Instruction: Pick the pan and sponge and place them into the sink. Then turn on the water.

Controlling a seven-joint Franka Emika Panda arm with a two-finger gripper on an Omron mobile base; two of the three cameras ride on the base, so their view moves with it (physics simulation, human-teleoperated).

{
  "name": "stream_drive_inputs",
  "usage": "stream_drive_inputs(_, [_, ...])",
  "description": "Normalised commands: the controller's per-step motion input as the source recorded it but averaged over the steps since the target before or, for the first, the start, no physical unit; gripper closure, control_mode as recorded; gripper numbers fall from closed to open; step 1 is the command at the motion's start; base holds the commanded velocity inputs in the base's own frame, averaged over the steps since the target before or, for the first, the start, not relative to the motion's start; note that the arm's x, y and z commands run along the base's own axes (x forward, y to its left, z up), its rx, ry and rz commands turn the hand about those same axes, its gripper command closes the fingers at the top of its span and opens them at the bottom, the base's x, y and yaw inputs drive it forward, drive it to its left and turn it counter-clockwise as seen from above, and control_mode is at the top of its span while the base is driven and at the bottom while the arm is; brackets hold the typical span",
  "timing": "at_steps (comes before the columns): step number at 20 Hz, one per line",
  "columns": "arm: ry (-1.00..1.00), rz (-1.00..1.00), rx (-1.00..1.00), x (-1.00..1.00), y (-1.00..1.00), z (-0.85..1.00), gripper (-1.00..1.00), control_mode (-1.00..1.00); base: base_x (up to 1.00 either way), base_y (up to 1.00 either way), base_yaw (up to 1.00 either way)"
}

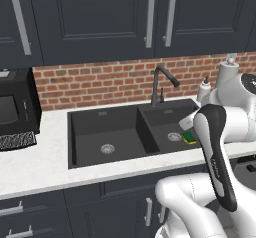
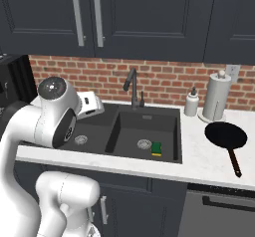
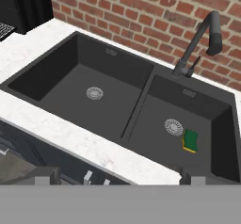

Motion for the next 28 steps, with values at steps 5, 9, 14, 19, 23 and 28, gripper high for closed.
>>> stream_drive_inputs(5, [0.00,0.00,0.00,0.00,0.00,0.00,-1.00,1.00,-0.45,-0.30,-0.10])
stream_drive_inputs(9, [0.00,0.00,0.00,0.00,0.00,0.00,-1.00,1.00,-0.15,-0.03,-0.07])
stream_drive_inputs(14, [0.00,0.00,0.00,0.00,0.00,0.00,-1.00,1.00,0.06,0.00,-0.04])
stream_drive_inputs(19, [0.00,0.00,0.00,0.00,0.00,0.00,-1.00,1.00,0.36,-0.12,0.00])
stream_drive_inputs(23, [0.00,0.00,0.00,0.00,0.00,0.00,-1.00,1.00,0.45,-0.26,0.00])
stream_drive_inputs(28, [0.00,0.00,0.00,0.00,0.00,0.00,-1.00,1.00,0.40,-0.53,0.00])
